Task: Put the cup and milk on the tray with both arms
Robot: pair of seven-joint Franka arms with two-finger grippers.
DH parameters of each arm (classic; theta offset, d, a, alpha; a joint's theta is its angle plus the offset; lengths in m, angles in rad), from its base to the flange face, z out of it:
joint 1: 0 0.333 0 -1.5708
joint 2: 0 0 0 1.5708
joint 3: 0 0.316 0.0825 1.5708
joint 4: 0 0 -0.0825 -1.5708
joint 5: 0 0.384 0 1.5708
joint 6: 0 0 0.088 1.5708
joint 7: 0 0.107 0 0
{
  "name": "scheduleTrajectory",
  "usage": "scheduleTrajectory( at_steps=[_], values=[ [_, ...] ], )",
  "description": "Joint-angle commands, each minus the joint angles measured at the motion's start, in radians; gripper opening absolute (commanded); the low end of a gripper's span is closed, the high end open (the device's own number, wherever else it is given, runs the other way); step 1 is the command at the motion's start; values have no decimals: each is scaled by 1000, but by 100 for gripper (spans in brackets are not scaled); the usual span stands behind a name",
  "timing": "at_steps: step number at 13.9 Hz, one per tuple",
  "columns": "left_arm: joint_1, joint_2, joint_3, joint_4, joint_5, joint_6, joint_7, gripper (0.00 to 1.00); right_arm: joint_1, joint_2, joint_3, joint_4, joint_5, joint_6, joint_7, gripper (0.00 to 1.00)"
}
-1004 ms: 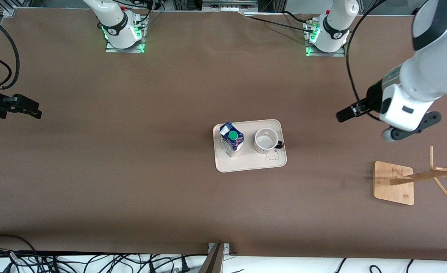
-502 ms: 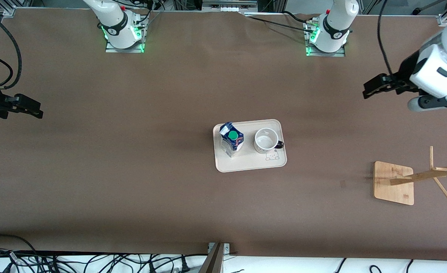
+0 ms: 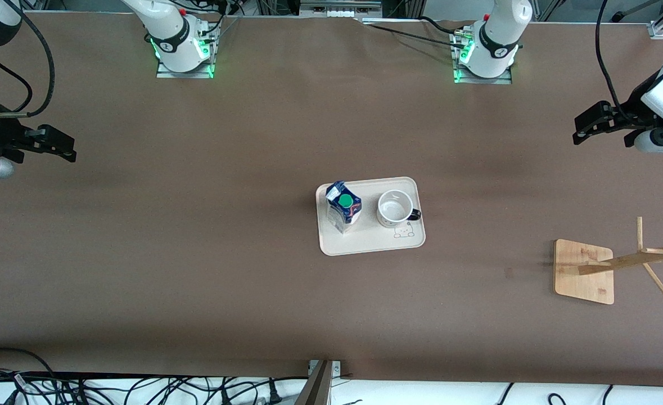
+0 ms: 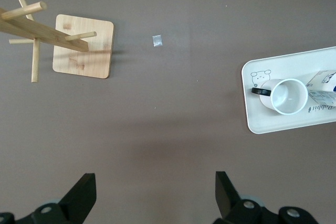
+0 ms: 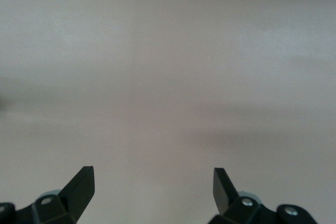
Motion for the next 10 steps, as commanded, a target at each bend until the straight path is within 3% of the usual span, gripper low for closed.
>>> scheduleTrajectory(
  at_steps=[1,10],
  values=[
    [-6,-30,6,-38,25,22,25,100,30,-21,-41,-32,-7,18,-56,100],
    [-1,-22,5,-37,12,23,12,100,16,-7,-43,-13,-10,12,-66,100]
  ],
)
